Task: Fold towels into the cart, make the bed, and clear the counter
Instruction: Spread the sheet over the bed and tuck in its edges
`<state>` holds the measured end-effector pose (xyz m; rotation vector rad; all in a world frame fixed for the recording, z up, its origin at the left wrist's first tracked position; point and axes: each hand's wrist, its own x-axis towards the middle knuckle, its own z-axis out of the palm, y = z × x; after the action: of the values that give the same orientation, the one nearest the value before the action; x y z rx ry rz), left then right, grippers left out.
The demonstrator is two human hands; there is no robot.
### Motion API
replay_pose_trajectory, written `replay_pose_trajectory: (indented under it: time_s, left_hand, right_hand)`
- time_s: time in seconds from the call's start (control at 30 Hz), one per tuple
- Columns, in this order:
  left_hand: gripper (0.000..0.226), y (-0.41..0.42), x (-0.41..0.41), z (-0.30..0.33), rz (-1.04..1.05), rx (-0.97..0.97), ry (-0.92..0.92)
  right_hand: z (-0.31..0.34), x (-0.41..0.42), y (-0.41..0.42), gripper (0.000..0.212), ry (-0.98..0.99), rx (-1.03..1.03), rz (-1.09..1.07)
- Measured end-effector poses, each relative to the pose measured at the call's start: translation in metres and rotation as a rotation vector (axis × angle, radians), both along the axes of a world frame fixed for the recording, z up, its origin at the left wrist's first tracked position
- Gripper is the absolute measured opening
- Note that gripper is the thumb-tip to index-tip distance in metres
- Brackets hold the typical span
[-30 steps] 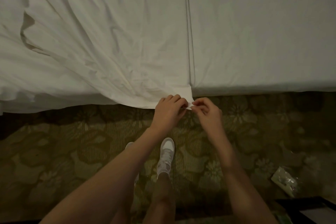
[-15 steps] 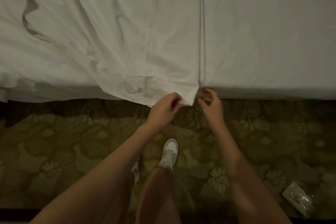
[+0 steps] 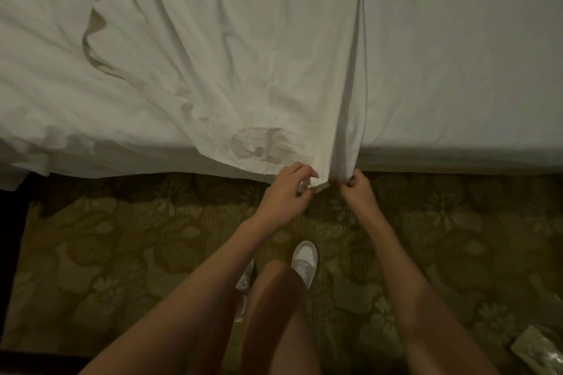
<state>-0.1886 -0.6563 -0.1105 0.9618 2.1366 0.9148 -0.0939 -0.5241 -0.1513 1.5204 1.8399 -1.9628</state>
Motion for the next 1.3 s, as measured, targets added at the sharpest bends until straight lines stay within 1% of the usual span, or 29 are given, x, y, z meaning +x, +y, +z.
replay_pose_trajectory:
  time_s: [0.1, 0.2, 0.27, 0.4, 0.5, 0.57, 0.73, 0.87, 0.93, 1.0, 1.03, 1.17, 1.23, 1.27, 1.3]
  left_hand:
    - [0.022, -0.007, 0.009, 0.010, 0.030, 0.071, -0.028]
    - [0.022, -0.014, 0.017, 0.031, 0.121, 0.034, -0.079]
    - [0.019, -0.022, 0.022, 0.045, 0.121, 0.006, -0.059]
    - [0.022, -0.045, 0.030, 0.075, 0.046, -0.016, 0.069]
    - [0.020, -0.059, 0.034, 0.106, -0.019, -0.004, 0.219]
    - [0.017, -0.060, 0.035, 0.130, -0.032, 0.022, 0.292]
    - [0.016, -0.047, 0.027, 0.193, -0.054, 0.100, 0.428]
    - [0.009, -0.046, 0.019, 0.233, 0.000, 0.160, 0.573]
    - [0.011, -0.046, 0.017, 0.247, 0.050, 0.184, 0.546]
    - [0.017, -0.043, 0.013, 0.257, 0.067, 0.162, 0.422]
    - [0.015, -0.041, 0.010, 0.259, 0.053, 0.144, 0.384]
    - [0.018, -0.028, 0.001, 0.267, 0.067, 0.108, 0.276]
    - [0.017, -0.024, -0.001, 0.268, 0.098, 0.119, 0.238]
    - [0.019, -0.021, -0.002, 0.268, 0.125, 0.133, 0.216]
    - [0.021, -0.019, -0.003, 0.268, 0.159, 0.149, 0.192]
  right_hand:
    - [0.007, 0.014, -0.022, 0.042, -0.056, -0.043, 0.060]
    - [0.019, 0.033, -0.041, 0.038, -0.066, -0.100, 0.037]
    - [0.033, 0.041, -0.052, 0.034, -0.064, -0.098, 0.082]
    - [0.073, 0.043, -0.067, 0.025, 0.034, -0.019, 0.064]
    - [0.111, 0.041, -0.072, 0.016, 0.088, 0.070, 0.057]
    - [0.141, 0.037, -0.073, 0.013, 0.122, 0.109, 0.021]
    - [0.220, 0.016, -0.061, 0.017, 0.198, 0.059, -0.057]
    - [0.269, -0.002, -0.050, 0.019, 0.223, 0.015, -0.003]
    - [0.287, -0.007, -0.049, 0.018, 0.229, 0.013, -0.010]
    - [0.298, -0.008, -0.050, 0.018, 0.220, 0.025, -0.014]
    - [0.301, -0.008, -0.050, 0.019, 0.211, 0.036, -0.007]
    - [0.304, -0.006, -0.050, 0.016, 0.204, 0.041, -0.008]
    - [0.303, -0.001, -0.056, 0.012, 0.258, 0.007, -0.026]
    - [0.302, 0.002, -0.060, 0.019, 0.285, -0.011, -0.043]
    - [0.301, 0.007, -0.062, 0.034, 0.294, -0.019, -0.048]
